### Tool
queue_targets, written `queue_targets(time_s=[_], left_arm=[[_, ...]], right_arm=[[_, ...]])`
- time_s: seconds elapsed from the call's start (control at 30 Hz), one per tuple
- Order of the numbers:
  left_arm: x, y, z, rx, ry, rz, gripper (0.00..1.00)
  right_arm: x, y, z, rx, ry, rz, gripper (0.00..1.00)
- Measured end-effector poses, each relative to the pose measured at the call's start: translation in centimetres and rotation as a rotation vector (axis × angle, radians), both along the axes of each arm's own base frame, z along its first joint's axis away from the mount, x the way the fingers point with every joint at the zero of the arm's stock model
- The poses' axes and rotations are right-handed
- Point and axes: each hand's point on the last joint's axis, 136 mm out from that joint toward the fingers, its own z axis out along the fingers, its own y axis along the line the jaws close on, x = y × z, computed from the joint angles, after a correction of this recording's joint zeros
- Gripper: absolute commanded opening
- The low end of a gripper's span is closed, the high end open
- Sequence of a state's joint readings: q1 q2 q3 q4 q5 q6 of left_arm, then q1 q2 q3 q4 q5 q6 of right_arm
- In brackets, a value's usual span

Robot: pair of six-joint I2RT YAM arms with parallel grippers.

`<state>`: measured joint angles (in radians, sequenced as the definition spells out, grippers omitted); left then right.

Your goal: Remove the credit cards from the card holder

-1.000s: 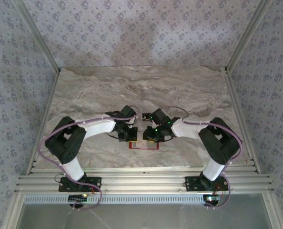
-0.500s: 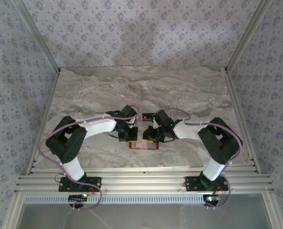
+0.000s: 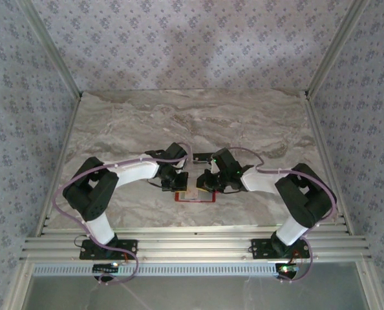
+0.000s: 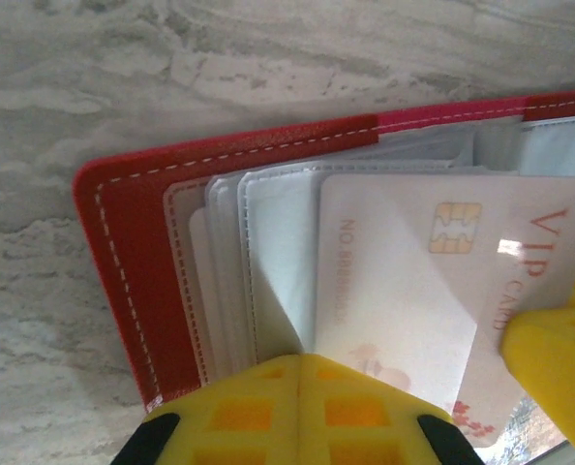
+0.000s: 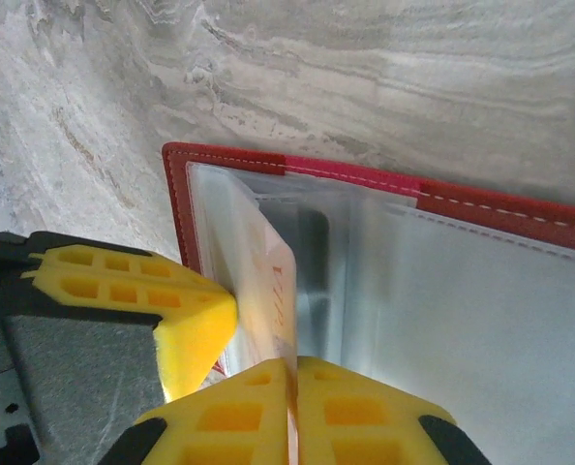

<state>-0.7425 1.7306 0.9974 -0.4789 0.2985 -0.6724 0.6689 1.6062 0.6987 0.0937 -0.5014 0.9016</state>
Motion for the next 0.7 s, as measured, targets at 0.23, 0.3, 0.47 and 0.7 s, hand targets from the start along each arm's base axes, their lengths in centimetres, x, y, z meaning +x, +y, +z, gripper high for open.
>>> queue_targets(time_s=[0.23, 0.3, 0.47, 0.7], left_arm=[[0.0, 0.0, 0.0, 0.000, -0.002, -0.003, 0.06], [0.0, 0.0, 0.0, 0.000, -0.002, -0.003, 0.06], [0.0, 0.0, 0.0, 0.000, -0.001, -0.003, 0.06], [0.0, 0.0, 0.0, 0.000, -0.001, -0.003, 0.06]], right_arm=[[-0.2, -1.6, 1.1, -0.060, -0.030, -0.020, 0.08], [-0.2, -2.1, 1.4, -0.090, -0.034, -0.023, 0.08], [0.0, -2.8, 1.8, -0.148, -0.048, -0.022, 0.11], [-0.4, -2.9, 1.2, -0.196, -0.019, -0.003, 0.13]])
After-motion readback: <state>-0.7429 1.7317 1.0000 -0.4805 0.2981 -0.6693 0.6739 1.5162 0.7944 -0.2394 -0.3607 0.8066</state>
